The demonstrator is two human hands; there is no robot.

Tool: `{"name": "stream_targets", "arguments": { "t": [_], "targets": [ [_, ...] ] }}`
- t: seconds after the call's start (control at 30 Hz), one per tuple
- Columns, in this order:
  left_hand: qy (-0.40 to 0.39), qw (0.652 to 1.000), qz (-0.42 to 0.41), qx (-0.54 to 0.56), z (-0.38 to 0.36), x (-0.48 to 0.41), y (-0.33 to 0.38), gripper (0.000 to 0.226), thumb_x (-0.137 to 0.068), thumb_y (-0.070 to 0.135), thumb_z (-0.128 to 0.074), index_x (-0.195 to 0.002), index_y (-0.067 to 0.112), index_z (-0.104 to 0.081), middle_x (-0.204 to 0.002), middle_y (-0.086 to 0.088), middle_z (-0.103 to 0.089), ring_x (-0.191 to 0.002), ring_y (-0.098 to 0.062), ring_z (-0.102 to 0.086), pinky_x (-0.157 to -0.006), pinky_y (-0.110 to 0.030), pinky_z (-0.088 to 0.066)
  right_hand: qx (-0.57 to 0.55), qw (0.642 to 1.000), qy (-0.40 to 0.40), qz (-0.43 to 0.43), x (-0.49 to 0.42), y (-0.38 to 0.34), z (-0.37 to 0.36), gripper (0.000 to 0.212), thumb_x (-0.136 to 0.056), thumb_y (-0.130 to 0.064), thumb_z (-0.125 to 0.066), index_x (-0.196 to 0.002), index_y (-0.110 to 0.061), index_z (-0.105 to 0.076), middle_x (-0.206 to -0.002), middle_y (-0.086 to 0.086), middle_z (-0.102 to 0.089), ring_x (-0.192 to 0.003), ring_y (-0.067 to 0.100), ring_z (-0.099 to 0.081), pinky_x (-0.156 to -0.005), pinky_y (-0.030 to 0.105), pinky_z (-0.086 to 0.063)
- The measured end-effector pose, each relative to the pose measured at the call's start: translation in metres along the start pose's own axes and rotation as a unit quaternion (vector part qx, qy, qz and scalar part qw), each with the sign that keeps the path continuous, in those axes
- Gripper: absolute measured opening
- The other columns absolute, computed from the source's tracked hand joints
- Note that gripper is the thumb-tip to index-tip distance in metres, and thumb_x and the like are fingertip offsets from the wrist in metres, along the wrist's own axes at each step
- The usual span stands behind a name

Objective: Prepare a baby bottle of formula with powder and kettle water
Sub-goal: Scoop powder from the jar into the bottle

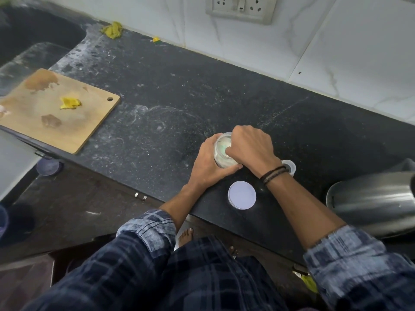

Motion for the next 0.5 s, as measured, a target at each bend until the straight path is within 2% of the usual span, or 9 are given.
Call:
{"name": "stream_targets", "arguments": {
  "t": [0.07, 0.13, 0.23, 0.33, 0.4, 0.5],
  "targets": [
    [-0.007, 1.0, 0.013, 0.0, -0.004, 0.0, -0.006, 0.095, -0.063, 0.048, -0.094, -0.143, 0.033, -0.045, -0.138, 0.014, -0.052, -0.132, -0.012, -0.049, -0.108, -0.041, -0.044, -0.02, 1.0, 0.011, -0.01, 0.003, 0.003, 0.003, 0.026, -0.089, -0.017, -0.062, -0.113, -0.008, -0.061, -0.116, 0.015, -0.067, -0.105, 0.039, -0.065, -0.071, 0.036, -0.037],
    [-0.011, 1.0, 0.013, -0.007, -0.006, 0.0, -0.01, 0.098, -0.063, 0.05, -0.095, -0.144, 0.024, -0.045, -0.139, 0.011, -0.052, -0.133, -0.013, -0.049, -0.108, -0.044, -0.044, -0.027, 0.999, 0.013, -0.017, 0.004, 0.005, 0.005, 0.024, -0.09, -0.015, -0.061, -0.112, -0.007, -0.06, -0.116, 0.017, -0.066, -0.106, 0.041, -0.064, -0.071, 0.036, -0.037],
    [-0.009, 1.0, -0.003, -0.026, -0.005, 0.001, -0.006, 0.098, -0.064, 0.049, -0.094, -0.145, 0.023, -0.044, -0.14, 0.01, -0.051, -0.133, -0.011, -0.047, -0.108, -0.043, -0.044, -0.018, 1.0, 0.012, -0.016, 0.003, 0.004, 0.004, 0.022, -0.091, -0.011, -0.058, -0.112, -0.008, -0.059, -0.115, 0.016, -0.067, -0.105, 0.04, -0.065, -0.072, 0.037, -0.038],
    [-0.008, 0.999, -0.014, -0.03, -0.003, 0.003, -0.002, 0.092, -0.065, 0.046, -0.094, -0.141, 0.029, -0.044, -0.136, 0.013, -0.051, -0.131, -0.008, -0.047, -0.108, -0.041, -0.045, -0.011, 1.0, 0.011, -0.013, 0.0, 0.0, 0.002, 0.023, -0.092, -0.009, -0.056, -0.115, -0.007, -0.059, -0.116, 0.016, -0.067, -0.107, 0.04, -0.065, -0.073, 0.037, -0.038],
    [-0.003, 0.999, -0.017, -0.028, -0.001, 0.003, 0.003, 0.09, -0.065, 0.044, -0.094, -0.139, 0.032, -0.045, -0.133, 0.022, -0.05, -0.129, -0.004, -0.048, -0.106, -0.036, -0.045, -0.013, 1.0, 0.014, -0.012, -0.001, -0.003, 0.001, 0.023, -0.093, -0.009, -0.056, -0.116, -0.007, -0.059, -0.117, 0.017, -0.067, -0.108, 0.04, -0.065, -0.073, 0.037, -0.038],
    [0.001, 0.999, -0.029, -0.018, 0.005, 0.004, 0.016, 0.079, -0.066, 0.028, -0.096, -0.127, 0.041, -0.048, -0.123, 0.046, -0.048, -0.119, 0.013, -0.049, -0.097, -0.011, -0.04, -0.022, 1.0, 0.017, -0.013, -0.002, -0.006, 0.0, 0.022, -0.094, -0.008, -0.055, -0.115, -0.006, -0.059, -0.118, 0.017, -0.067, -0.109, 0.041, -0.065, -0.072, 0.037, -0.038]
  ]
}}
Point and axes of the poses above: each hand's wrist, its own x-axis away from the middle knuckle, its own z-axis out of the back of the hand, y = z × x, the point moved 6 cm from there along -x, towards the middle knuckle
